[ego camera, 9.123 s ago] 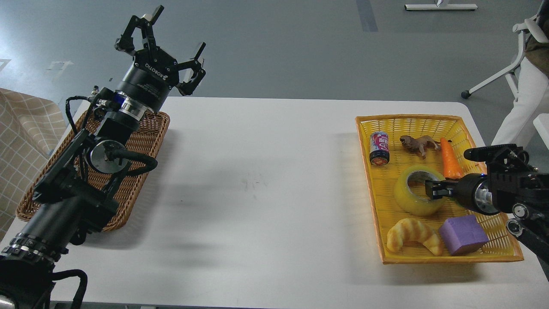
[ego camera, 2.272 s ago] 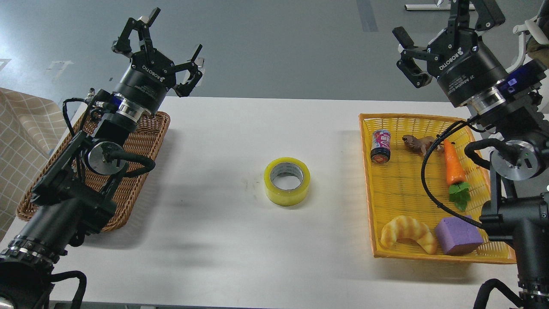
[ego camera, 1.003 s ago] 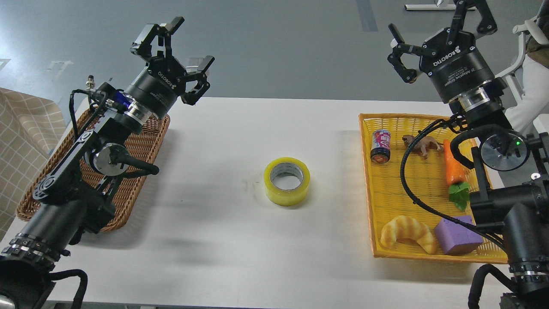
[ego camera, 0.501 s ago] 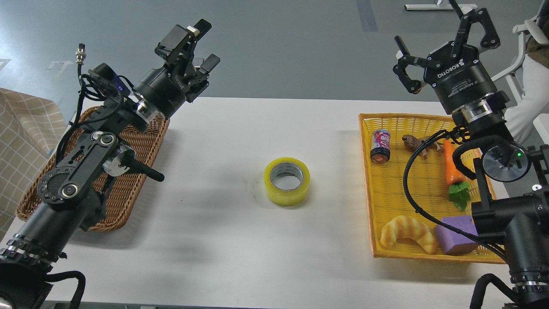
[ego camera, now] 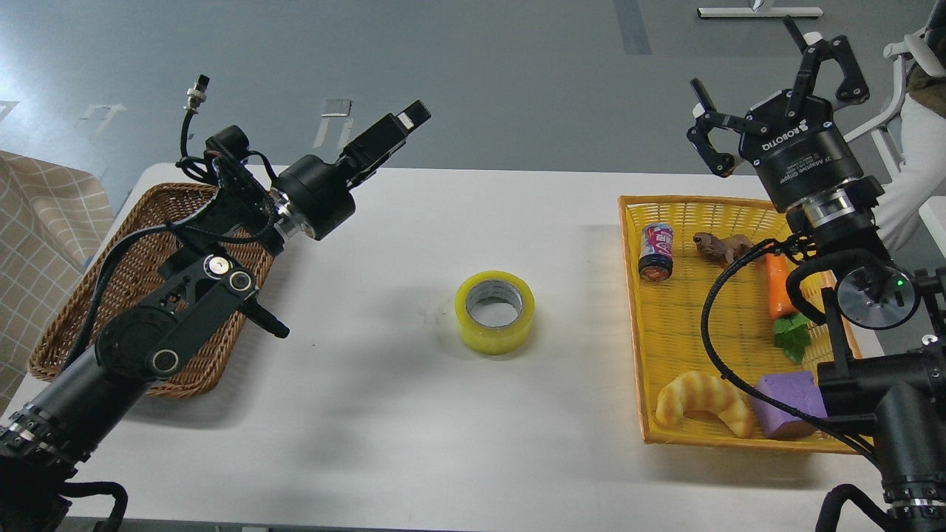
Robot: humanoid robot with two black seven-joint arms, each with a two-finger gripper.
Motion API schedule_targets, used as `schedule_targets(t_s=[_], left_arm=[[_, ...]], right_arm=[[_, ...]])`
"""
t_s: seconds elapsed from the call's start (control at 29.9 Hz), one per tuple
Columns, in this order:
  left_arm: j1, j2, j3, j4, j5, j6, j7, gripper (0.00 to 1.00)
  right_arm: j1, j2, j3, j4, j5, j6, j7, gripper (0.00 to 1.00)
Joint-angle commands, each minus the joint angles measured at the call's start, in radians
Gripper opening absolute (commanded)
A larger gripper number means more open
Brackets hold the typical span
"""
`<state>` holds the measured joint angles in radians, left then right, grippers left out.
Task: Place and transfer tape with both arms
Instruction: 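Reach the left gripper from the wicker basket toward the tape roll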
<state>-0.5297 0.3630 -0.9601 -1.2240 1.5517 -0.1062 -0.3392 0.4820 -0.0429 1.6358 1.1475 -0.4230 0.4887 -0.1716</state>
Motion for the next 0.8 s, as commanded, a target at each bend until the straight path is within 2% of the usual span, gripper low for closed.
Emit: schedule_targets(t_s=[0.0,0.17,0.37,0.57,0.77], left_arm=[[-0.018,0.022,0.058,0.0,0.132,0.054,-0.003,0.98],[-0.033,0.066,0.132,0.0,0.232,0.056,-0.001,0.98],[-0.127,0.119,0.271,0.0,0.393,0.056,0.003,0.98],[-0.225,0.142,0.414,0.004,0.542,0.054,0.026,0.98],[-0.337,0.133,0.569,0.017,0.582,0.046,0.111,0.98]], right_arm=[[-0.013,-0.018,0.009,0.0,0.0,0.0,0.0,1.0],[-0.034,-0.038,0.01,-0.002,0.0,0.0,0.001,1.0],[-0.048,-0.055,0.024,-0.008,0.0,0.0,0.001,1.0],[-0.076,-0.057,0.035,-0.009,0.0,0.0,0.001,1.0],[-0.094,-0.057,0.045,-0.011,0.0,0.0,0.003,1.0]])
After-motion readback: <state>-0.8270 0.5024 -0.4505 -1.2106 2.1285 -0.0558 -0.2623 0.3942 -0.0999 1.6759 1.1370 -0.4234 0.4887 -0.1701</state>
